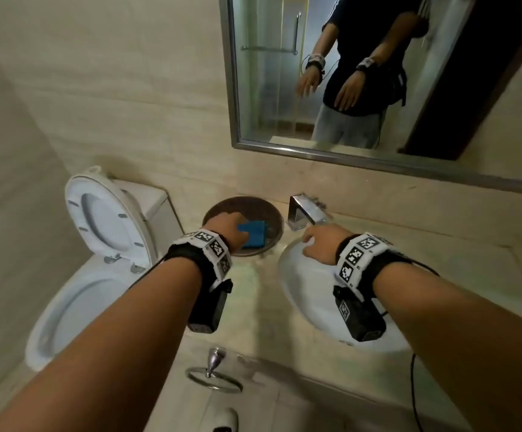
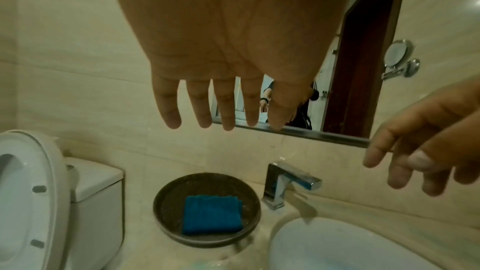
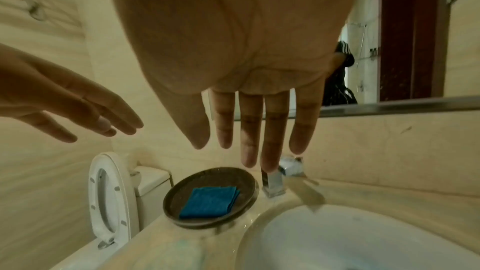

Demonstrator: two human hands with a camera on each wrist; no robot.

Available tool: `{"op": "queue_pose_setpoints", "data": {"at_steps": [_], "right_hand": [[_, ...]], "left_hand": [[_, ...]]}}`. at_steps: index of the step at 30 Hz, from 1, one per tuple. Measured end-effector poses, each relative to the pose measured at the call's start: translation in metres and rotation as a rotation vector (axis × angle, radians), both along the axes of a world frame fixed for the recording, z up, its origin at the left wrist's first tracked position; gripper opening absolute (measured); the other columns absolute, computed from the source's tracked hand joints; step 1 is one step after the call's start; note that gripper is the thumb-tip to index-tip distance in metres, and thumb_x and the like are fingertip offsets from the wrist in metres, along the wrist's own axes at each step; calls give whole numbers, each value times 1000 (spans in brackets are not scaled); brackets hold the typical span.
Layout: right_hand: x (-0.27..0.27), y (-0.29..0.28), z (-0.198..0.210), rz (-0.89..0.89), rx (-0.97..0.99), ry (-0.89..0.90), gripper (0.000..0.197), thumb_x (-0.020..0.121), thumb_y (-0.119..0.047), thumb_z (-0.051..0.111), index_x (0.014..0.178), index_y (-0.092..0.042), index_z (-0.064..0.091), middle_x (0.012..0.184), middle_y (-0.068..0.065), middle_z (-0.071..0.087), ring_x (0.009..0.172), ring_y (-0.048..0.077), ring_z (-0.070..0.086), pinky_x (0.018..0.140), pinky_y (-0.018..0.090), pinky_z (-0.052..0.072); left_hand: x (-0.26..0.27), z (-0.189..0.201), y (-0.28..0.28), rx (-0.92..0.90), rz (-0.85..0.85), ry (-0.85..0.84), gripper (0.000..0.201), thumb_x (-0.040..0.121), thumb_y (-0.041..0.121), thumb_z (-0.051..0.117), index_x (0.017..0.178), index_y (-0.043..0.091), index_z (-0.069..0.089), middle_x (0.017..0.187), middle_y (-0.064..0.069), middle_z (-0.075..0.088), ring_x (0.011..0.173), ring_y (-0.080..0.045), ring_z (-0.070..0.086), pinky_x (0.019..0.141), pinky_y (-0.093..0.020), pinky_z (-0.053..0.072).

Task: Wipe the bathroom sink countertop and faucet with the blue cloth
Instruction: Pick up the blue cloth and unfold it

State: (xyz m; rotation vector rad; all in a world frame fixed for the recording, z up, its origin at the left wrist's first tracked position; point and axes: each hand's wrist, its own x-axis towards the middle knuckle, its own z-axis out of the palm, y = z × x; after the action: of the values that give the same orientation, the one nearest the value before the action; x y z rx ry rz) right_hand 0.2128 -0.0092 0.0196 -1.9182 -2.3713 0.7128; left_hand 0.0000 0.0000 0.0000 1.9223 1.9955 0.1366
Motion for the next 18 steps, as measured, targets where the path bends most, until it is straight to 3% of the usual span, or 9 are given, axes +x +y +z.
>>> {"op": "queue_pose_setpoints", "data": {"at_steps": [2,5,11,14,18], "right_hand": [[-14,13,-13,22,-71,-108,38,92,-25,49,129,-14,51,131,8,54,119,22,50,100,25,36],[-37,41,-26,30,-149,-192,39,93,-31,47,130,-19,50,138,8,48,126,26,45,108,33,34],[-92,104,-47,31,-164,-208,35,94,-22,46,126,-12,52,128,10,54,118,26,50,99,30,38],[-109,131,-69,18,-198,-217,34,90,-25,51,122,-16,54,124,8,57,111,25,54,93,31,42],[-113,160,-91,-30,-309,-237,41,90,-28,51,130,-17,48,130,9,53,116,26,51,97,33,41]], "left_hand": [[-16,-12,12,-34,14,12,47,88,27,56,134,17,47,132,-11,52,117,-29,52,97,-38,45],[-42,-34,39,-71,0,23,48,86,28,56,132,20,47,132,-10,52,117,-30,52,98,-42,45],[-92,-75,101,-125,-40,-36,47,87,25,56,133,17,47,133,-13,51,119,-30,51,100,-39,42],[-106,-92,126,-196,-63,-7,49,88,29,56,134,20,44,133,-13,50,119,-32,51,101,-40,42],[-108,-116,156,-276,-107,-8,51,89,31,55,136,20,40,135,-14,48,120,-33,49,100,-41,42]]}}
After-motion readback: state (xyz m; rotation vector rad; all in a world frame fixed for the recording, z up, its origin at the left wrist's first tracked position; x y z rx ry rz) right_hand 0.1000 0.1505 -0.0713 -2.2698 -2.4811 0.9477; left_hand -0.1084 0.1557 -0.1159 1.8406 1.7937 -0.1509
